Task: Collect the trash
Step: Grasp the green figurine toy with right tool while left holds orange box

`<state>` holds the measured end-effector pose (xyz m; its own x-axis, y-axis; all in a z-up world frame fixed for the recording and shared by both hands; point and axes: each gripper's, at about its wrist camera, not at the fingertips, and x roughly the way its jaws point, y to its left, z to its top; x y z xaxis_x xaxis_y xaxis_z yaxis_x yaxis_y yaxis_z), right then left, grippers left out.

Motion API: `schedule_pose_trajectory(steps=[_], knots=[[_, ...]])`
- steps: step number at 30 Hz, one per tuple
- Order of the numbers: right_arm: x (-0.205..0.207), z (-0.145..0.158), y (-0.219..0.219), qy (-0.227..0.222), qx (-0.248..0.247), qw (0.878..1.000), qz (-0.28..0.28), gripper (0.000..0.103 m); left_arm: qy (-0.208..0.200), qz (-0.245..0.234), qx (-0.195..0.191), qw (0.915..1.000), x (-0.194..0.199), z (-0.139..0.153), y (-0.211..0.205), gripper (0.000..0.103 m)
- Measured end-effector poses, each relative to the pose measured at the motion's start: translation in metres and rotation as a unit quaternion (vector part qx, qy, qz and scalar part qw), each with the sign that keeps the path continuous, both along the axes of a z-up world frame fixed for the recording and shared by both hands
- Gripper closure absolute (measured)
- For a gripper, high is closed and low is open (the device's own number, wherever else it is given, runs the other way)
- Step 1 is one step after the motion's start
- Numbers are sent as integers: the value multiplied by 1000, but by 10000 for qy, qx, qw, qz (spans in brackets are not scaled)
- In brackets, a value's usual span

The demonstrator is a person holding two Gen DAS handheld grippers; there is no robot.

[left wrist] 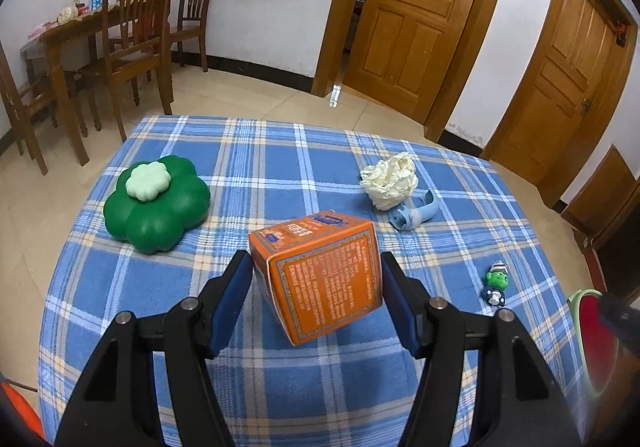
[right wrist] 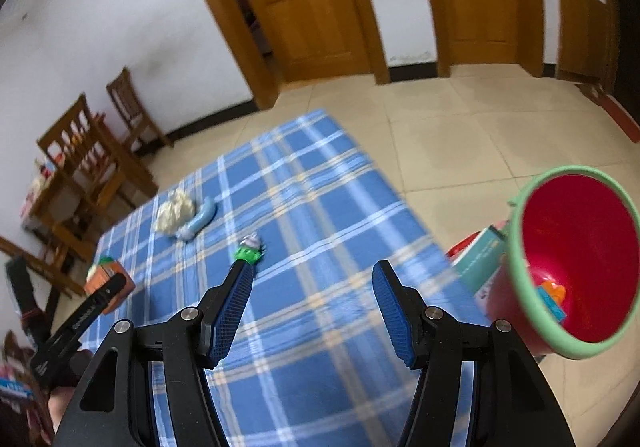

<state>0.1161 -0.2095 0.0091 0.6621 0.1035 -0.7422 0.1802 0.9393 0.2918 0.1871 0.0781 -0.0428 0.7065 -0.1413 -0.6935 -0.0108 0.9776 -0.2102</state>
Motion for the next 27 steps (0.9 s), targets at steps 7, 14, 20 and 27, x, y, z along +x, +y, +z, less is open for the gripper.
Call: schedule_pose_trajectory(steps=[7,14,20,27], knots=[[38,-25,41,246,-333,9983,408,39,-20,-52,-48,10000,-3,-6,1,38],[66,-48,66,411,-496,9961,610,39,48,-65,-82,9999,-3,-11,1,38],[75,-60,74,451,-633,9952,594,47,64,-102,-95,9999,-3,-13,1,38],[74,-60,81,358,-919,9931,638,68,81,-154,-94,9998,-3,-16,-3,38]])
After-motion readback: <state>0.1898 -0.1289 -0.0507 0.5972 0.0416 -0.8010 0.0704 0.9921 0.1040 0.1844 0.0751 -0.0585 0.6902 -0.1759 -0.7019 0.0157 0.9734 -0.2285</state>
